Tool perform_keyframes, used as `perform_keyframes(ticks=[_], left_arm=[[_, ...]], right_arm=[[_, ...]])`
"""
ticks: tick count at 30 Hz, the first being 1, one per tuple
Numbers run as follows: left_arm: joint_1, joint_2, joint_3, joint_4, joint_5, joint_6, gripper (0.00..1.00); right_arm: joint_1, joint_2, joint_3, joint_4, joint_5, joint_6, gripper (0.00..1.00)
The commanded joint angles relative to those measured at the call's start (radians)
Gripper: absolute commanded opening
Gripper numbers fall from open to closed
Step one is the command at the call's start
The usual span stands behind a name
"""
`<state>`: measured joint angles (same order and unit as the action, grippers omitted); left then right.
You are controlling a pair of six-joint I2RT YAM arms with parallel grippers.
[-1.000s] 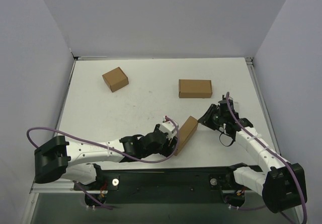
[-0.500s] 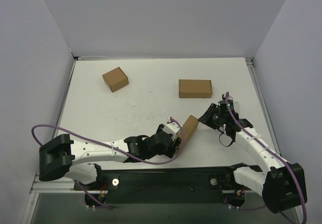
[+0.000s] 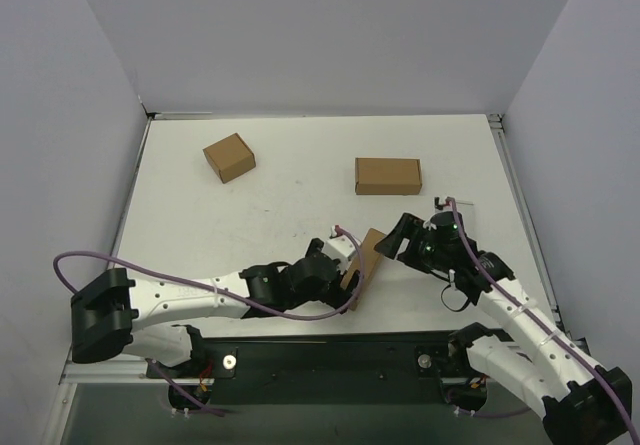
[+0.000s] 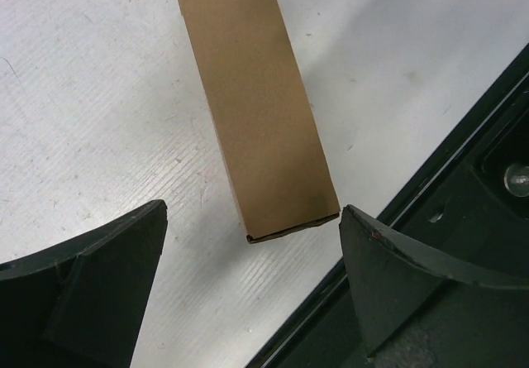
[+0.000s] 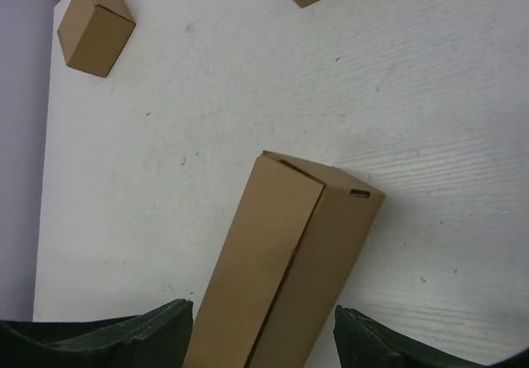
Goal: Fold the paper box
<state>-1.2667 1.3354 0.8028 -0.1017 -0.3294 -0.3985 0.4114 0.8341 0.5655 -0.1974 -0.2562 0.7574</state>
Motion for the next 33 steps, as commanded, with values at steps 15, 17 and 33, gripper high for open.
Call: perform_keyframes(ticks=[15, 17, 33], left_arm=[[0.199, -0.294, -0.108, 0.037, 0.144, -0.033, 0.97], [0.220, -0.311, -0.122, 0.034, 0.150, -0.031, 0.97], [0.279, -0.328, -0.134, 0.036, 0.196, -0.022, 0.97]], right_arm=[[0.061, 0.126, -0.144, 0.217, -0.097, 0.100, 0.38], [0.006, 0.111, -0.168, 0.214, -0.133, 0.092, 0.34], [-0.100, -0.144, -0.291, -0.065, -0.068, 0.076, 0.18]])
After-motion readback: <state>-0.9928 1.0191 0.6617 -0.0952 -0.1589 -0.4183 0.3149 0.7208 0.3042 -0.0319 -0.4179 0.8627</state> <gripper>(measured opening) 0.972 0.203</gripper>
